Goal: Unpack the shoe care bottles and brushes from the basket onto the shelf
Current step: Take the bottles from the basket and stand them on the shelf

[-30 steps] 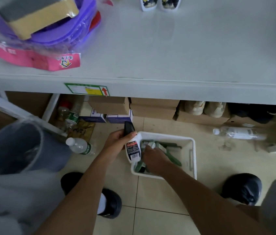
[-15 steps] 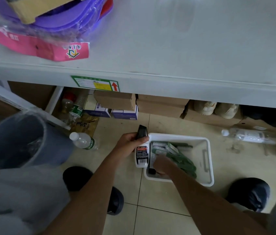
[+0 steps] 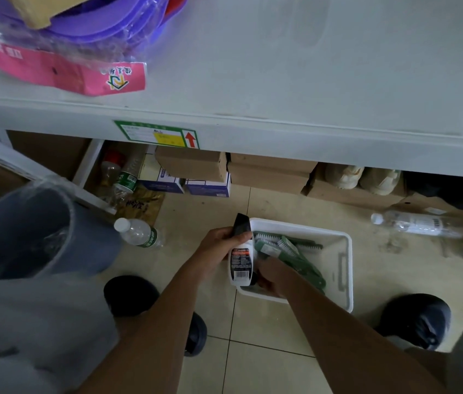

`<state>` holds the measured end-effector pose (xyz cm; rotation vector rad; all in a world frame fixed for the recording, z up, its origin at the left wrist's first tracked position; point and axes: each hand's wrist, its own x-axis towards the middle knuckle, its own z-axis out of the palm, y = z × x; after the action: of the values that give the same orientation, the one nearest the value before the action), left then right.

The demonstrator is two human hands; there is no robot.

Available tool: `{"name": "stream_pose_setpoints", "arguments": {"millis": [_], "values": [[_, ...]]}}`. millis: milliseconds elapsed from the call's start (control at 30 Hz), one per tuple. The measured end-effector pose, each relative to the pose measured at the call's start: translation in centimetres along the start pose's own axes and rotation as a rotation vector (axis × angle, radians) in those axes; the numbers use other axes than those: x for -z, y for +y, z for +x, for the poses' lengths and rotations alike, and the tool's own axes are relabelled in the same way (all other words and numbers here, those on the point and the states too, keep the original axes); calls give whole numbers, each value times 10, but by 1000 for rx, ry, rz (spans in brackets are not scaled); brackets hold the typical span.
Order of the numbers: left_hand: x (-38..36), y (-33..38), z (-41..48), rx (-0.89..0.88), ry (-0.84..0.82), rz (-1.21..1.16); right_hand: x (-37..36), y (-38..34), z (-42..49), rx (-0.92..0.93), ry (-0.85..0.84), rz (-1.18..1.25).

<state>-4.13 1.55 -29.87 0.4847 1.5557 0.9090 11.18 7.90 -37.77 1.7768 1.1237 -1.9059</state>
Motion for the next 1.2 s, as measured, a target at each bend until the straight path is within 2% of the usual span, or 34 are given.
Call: {"name": "stream_pose_setpoints", "arguments": {"millis": [133, 267, 367, 533, 733, 867, 967, 1067, 1200], "values": [[0, 6, -4, -6, -19, 34, 5, 5, 8, 12, -57, 85], [-5, 20, -18, -35, -29, 76, 11, -13, -52, 17, -67, 116], [-7, 40, -35, -69, 10, 59, 20, -17, -82, 91, -103, 134], [-15, 80, -75, -175, 32, 89, 31, -37, -156, 253, -63, 64], [-22, 128, -132, -306, 7, 66, 57, -57, -245, 440, -119, -191], [-31, 166, -162, -481, 43, -51, 77, -70, -313, 599, -42, -227], [-42, 200, -177, -550, 36, -169, 91, -81, -359, 735, 56, -297], [-59, 234, -187, -633, 26, -151, 103, -96, -396, 857, 185, -407], [-79, 281, -193, -724, 37, -59, 123, -122, -420, 974, 384, -403]]}}
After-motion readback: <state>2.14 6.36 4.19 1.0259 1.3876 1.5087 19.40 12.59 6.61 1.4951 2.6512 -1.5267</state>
